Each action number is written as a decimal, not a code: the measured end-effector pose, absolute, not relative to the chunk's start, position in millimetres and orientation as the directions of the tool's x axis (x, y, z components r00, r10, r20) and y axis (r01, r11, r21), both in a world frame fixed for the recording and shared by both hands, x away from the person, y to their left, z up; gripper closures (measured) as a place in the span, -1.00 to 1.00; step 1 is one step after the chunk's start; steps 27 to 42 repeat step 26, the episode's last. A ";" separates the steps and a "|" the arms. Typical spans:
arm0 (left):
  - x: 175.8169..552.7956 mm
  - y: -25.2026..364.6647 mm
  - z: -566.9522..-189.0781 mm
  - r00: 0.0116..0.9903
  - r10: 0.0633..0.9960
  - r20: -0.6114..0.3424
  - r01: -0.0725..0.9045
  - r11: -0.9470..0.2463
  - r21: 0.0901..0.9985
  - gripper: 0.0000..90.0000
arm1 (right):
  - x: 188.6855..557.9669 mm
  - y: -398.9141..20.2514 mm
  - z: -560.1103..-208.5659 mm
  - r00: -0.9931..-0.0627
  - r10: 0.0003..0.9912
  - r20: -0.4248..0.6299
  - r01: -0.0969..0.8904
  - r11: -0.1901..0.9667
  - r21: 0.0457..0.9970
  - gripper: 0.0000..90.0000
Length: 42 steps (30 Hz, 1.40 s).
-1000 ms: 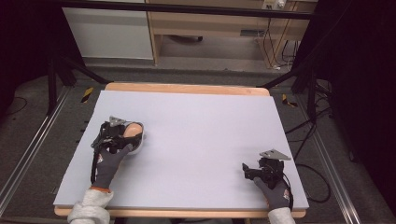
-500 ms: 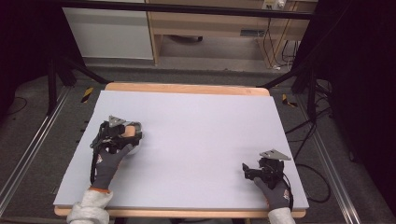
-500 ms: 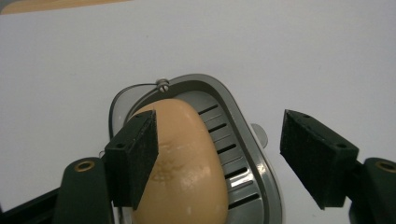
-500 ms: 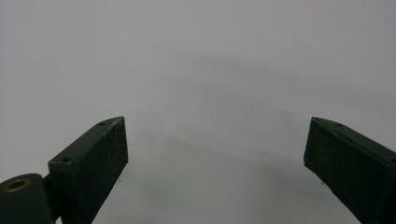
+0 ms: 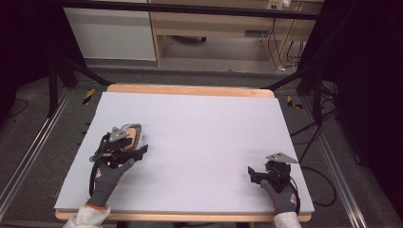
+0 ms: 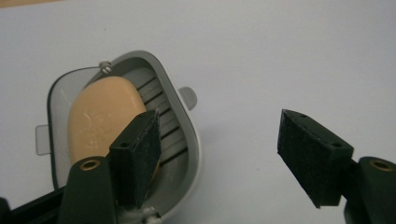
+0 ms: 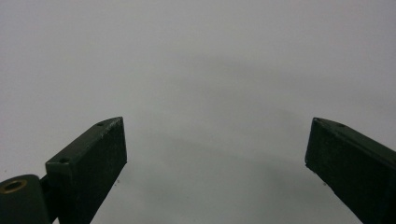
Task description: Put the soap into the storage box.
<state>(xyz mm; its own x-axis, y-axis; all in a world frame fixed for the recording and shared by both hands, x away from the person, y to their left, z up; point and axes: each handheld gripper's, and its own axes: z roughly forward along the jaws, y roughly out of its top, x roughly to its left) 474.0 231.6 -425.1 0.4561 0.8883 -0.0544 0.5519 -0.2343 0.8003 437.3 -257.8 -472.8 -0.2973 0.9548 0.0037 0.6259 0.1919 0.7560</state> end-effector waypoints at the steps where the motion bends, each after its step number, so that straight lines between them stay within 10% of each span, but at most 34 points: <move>1: 471.8 231.4 -426.0 0.460 0.887 -0.053 0.551 -0.238 0.800 -0.34 | 436.7 -257.5 -472.5 -0.292 0.956 0.019 0.633 0.179 0.753 -0.87; 42: 416.6 271.3 -453.1 0.445 0.894 -0.042 0.584 -0.254 0.771 -0.37 | 436.8 -267.3 -477.7 -0.240 0.971 0.002 0.647 0.158 0.746 -0.87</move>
